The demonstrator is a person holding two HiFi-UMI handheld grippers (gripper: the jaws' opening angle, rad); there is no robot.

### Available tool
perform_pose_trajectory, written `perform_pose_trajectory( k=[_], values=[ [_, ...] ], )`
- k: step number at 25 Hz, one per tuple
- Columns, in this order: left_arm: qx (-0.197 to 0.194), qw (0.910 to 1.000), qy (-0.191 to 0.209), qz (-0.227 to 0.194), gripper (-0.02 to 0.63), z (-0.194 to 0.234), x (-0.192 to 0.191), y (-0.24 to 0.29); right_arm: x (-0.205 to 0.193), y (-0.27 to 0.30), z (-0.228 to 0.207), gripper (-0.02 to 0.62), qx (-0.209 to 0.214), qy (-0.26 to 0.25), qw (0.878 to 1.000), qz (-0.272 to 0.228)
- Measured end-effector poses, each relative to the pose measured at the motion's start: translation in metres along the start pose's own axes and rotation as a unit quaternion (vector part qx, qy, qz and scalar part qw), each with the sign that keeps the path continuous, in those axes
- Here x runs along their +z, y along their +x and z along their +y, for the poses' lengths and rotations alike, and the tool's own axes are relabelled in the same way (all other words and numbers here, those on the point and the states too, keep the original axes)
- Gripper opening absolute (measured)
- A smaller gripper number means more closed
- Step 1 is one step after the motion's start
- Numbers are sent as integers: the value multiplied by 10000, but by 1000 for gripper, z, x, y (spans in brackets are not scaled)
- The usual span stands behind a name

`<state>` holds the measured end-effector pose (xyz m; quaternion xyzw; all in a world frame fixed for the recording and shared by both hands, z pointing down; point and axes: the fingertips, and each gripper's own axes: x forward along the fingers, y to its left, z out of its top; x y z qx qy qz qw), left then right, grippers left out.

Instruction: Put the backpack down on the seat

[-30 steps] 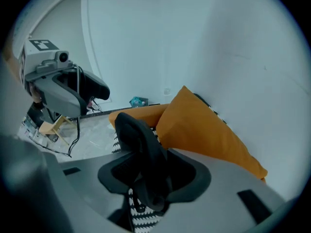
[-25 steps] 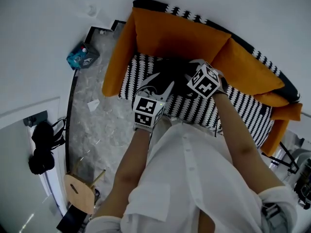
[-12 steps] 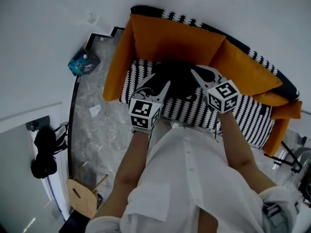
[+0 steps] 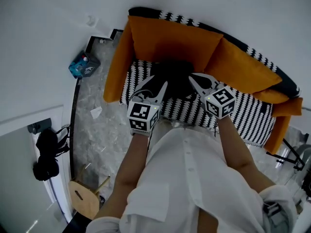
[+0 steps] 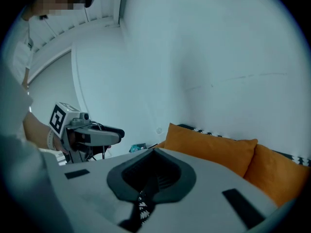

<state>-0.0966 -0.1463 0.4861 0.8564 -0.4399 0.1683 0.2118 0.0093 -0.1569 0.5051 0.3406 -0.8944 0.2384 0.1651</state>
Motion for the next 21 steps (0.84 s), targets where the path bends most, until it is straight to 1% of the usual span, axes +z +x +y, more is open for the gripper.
perform_pose_trajectory(
  k=[5,11,21],
  values=[
    [4,10000,-18,10,175,-4,-4,-4,3,1,4,17,26,-67,10000,-20],
    [8,10000,-53,42,175,-5,-10,-10,-4,0,9,17,37,-121,9999,103],
    [37,10000,-40,35,175,-7,-10,-16,-4,-3,14,17,34,-229,9997,123]
  ],
)
